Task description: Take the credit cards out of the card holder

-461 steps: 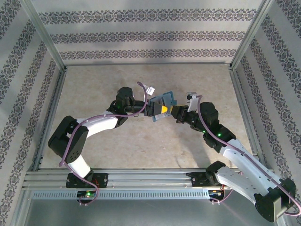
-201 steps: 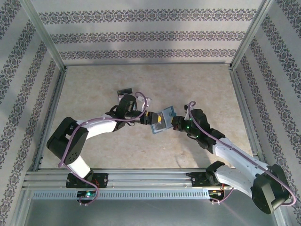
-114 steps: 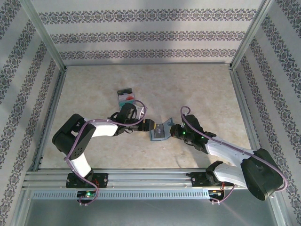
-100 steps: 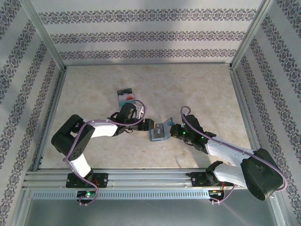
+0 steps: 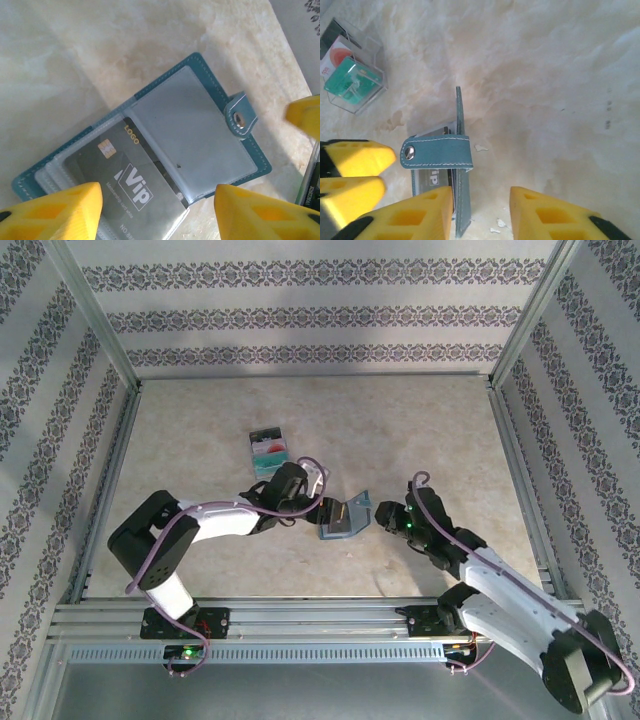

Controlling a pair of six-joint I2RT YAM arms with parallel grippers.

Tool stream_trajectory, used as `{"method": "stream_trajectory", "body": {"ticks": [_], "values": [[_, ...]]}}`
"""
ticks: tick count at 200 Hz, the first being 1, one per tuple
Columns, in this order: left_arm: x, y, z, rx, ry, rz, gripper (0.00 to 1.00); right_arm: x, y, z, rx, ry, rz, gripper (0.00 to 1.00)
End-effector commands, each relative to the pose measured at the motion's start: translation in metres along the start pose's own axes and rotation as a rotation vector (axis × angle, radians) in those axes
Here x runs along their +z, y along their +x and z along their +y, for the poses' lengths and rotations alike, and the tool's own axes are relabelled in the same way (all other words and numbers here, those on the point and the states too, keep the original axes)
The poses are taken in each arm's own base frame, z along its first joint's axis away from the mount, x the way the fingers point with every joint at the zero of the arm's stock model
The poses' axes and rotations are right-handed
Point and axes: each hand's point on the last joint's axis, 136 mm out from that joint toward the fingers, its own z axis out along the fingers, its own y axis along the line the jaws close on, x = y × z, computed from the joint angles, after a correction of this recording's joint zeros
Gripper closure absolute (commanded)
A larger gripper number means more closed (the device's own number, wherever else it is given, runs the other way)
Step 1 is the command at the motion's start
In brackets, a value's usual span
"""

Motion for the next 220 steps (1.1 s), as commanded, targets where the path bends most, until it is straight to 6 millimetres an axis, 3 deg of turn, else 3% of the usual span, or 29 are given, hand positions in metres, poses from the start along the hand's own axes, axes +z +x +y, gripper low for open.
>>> {"method": "stream_trajectory", "body": {"ticks": [1,38,94,141,188,220], "values": [[0.01,0.001,-0.008,0.033,0.017,0.012,0.44,-0.021,-0.012,-0.004,-0.041,0.064,-0.04,0.7],[0.019,0.006,-0.003,0.015,0.017,0.022,0.49,-0.016,-0.008,0.023,-0.109,0.037,-0.008,0.79],[0.021,0.015,0.005,-0.025,0.001,0.025,0.51,0.035,0.027,0.068,-0.25,0.041,0.135,0.87],[0.02,0.02,0.008,-0.035,-0.003,0.029,0.53,0.061,0.022,0.046,-0.179,0.076,0.127,0.87],[0.023,0.021,0.01,-0.039,-0.005,0.034,0.53,0.063,-0.015,0.028,-0.109,0.062,0.014,0.84],[0.023,0.021,0.011,-0.043,-0.009,0.033,0.53,0.069,-0.015,0.009,-0.077,0.089,0.017,0.84]]}}
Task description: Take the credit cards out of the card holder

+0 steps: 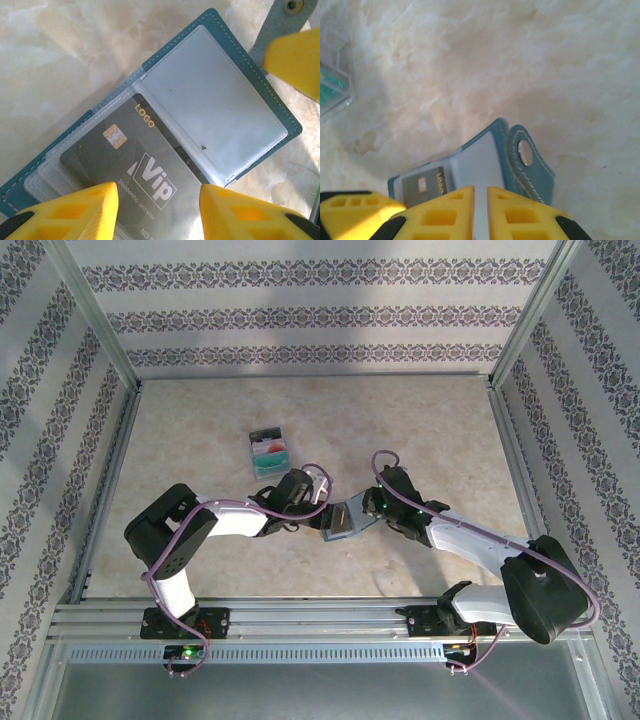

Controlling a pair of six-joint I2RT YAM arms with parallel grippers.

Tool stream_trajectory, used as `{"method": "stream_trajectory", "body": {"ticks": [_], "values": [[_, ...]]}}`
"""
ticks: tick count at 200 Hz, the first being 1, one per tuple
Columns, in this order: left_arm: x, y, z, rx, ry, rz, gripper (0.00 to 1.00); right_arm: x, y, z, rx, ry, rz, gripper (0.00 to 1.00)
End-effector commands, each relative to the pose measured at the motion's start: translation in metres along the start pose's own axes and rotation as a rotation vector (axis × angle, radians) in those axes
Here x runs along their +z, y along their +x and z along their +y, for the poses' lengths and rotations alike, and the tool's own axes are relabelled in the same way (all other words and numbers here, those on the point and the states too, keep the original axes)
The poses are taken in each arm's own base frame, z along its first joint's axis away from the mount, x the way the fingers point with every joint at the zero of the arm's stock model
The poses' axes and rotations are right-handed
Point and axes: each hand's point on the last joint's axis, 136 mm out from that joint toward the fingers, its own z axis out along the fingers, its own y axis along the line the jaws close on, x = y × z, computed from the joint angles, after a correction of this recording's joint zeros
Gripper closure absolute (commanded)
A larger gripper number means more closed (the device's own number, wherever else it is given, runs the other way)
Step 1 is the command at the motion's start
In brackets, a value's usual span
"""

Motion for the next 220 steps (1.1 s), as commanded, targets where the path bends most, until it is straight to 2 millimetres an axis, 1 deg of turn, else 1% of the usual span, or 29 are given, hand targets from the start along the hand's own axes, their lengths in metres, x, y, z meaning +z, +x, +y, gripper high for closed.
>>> {"method": "stream_trajectory", "body": {"ticks": [1,24,71,118,141,152,155,160,171,185,200,207,209,220], "values": [[0.003,0.003,-0.001,-0.001,0.001,-0.004,0.53,0.004,0.0,-0.003,0.005,-0.021,-0.013,0.84],[0.003,0.003,0.0,-0.001,-0.001,-0.006,0.53,0.011,0.01,-0.015,0.019,0.0,0.007,0.84],[0.0,0.004,0.002,0.002,-0.016,-0.011,0.52,0.022,0.022,-0.037,0.126,-0.012,0.033,0.84],[-0.004,0.002,0.006,0.017,-0.045,-0.018,0.47,0.034,0.039,-0.051,0.193,0.008,0.087,0.85],[-0.006,0.002,0.011,0.016,-0.065,-0.021,0.47,0.036,0.046,-0.06,0.236,0.032,0.089,0.85],[-0.008,0.001,0.013,0.018,-0.071,-0.027,0.47,0.036,0.044,-0.06,0.26,0.032,0.074,0.85],[-0.009,0.001,0.013,0.018,-0.072,-0.027,0.47,0.035,0.053,-0.069,0.267,0.052,0.087,0.85],[-0.01,0.0,0.014,0.021,-0.078,-0.031,0.47,0.034,0.054,-0.071,0.277,0.056,0.085,0.85],[-0.013,-0.002,0.017,0.028,-0.09,-0.033,0.47,0.031,0.054,-0.07,0.285,0.048,0.079,0.83],[-0.017,-0.005,0.018,0.046,-0.107,-0.038,0.47,0.025,0.051,-0.062,0.271,0.026,0.073,0.8],[-0.022,-0.01,0.02,0.069,-0.126,-0.046,0.47,0.016,0.044,-0.052,0.236,0.018,0.061,0.77],[-0.025,-0.013,0.019,0.078,-0.13,-0.052,0.47,0.011,0.045,-0.053,0.216,0.028,0.061,0.76],[-0.025,-0.014,0.019,0.081,-0.13,-0.054,0.47,0.009,0.036,-0.044,0.211,0.01,0.042,0.75],[-0.028,-0.018,0.018,0.098,-0.133,-0.058,0.47,-0.001,0.026,-0.035,0.182,0.002,0.018,0.74]]}}
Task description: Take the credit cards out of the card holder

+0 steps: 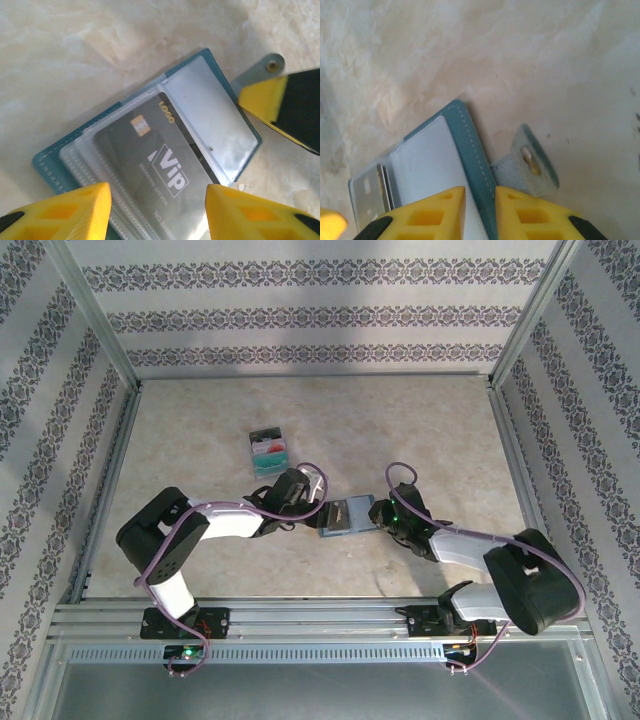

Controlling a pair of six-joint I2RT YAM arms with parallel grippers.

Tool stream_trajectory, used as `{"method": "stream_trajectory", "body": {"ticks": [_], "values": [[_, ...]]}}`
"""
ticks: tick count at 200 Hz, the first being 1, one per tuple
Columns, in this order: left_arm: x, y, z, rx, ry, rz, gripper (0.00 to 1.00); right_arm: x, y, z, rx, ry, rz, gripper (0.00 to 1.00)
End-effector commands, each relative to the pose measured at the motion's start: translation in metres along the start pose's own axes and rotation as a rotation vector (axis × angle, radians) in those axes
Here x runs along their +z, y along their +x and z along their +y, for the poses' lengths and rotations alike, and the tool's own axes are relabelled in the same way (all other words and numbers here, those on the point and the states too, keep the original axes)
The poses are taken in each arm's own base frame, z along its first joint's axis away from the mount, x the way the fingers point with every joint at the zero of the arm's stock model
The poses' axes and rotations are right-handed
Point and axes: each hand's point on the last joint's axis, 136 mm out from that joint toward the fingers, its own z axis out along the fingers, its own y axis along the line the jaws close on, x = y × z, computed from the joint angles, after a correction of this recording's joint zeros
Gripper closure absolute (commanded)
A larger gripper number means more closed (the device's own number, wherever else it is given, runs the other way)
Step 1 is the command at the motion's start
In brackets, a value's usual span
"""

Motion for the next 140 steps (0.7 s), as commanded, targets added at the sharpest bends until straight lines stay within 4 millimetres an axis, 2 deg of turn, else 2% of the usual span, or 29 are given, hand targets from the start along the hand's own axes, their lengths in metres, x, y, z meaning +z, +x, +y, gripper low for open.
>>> {"method": "stream_trajectory", "body": {"ticks": [1,32,64,100,140], "values": [[-0.012,-0.01,0.006,0.058,-0.042,-0.015,0.47,-0.018,-0.006,0.008,-0.054,0.039,-0.016,0.74],[-0.017,-0.019,0.006,0.078,-0.05,-0.027,0.47,-0.05,-0.024,0.04,-0.127,-0.034,-0.083,0.68],[-0.022,-0.027,0.015,0.063,-0.063,-0.043,0.47,-0.066,-0.023,0.066,-0.189,-0.113,-0.063,0.64],[-0.028,-0.033,0.016,0.05,-0.084,-0.052,0.48,-0.055,0.002,0.094,-0.284,-0.156,0.067,0.63],[-0.023,-0.02,0.012,0.022,-0.075,-0.029,0.53,-0.026,0.024,0.098,-0.335,-0.121,0.192,0.64]]}}
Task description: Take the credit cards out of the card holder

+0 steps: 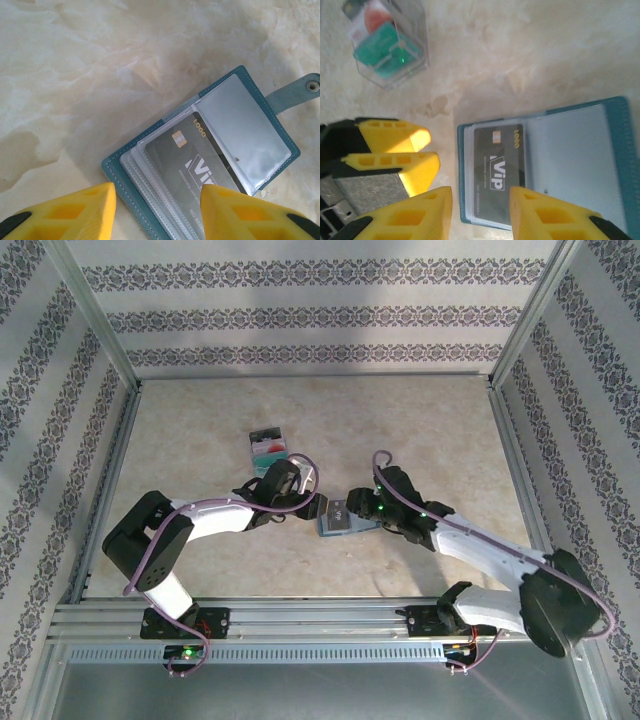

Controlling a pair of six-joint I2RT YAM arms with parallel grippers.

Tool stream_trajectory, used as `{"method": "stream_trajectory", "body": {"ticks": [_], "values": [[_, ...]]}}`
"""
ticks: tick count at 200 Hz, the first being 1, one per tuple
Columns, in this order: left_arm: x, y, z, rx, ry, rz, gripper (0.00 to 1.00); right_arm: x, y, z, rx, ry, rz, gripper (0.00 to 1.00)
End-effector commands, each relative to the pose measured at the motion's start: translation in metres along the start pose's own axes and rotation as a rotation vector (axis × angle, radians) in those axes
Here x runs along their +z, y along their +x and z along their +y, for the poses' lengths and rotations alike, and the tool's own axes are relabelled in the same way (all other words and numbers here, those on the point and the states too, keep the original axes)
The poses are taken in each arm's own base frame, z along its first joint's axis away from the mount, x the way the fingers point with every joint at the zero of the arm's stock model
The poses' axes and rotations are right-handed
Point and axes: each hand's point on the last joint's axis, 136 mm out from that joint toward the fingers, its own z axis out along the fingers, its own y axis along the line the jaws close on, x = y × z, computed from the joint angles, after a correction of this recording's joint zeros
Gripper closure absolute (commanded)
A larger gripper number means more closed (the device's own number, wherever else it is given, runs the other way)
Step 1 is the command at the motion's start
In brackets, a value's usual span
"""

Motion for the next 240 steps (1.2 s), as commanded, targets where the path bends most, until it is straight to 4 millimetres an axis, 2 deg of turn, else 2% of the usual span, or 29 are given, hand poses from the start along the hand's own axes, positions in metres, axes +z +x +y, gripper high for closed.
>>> {"method": "stream_trajectory", "body": {"ticks": [1,28,58,132,174,240], "values": [[-0.003,-0.001,-0.007,-0.01,-0.002,-0.002,0.53,0.012,0.01,0.006,-0.045,-0.005,0.081,0.64],[0.003,0.003,-0.016,-0.005,0.04,0.003,0.55,0.027,0.013,-0.001,-0.047,0.034,0.124,0.65],[0.011,0.003,-0.029,0.022,0.083,0.014,0.57,0.035,0.013,-0.013,-0.005,0.03,0.144,0.65],[0.033,0.016,-0.022,0.005,0.081,0.066,0.65,0.052,0.027,-0.026,0.062,-0.008,0.215,0.72],[0.035,0.022,-0.013,-0.001,0.047,0.084,0.67,0.057,0.029,-0.032,0.079,0.005,0.217,0.71],[0.036,0.025,-0.01,-0.003,0.041,0.091,0.68,0.06,0.034,-0.039,0.112,0.008,0.227,0.72]]}}
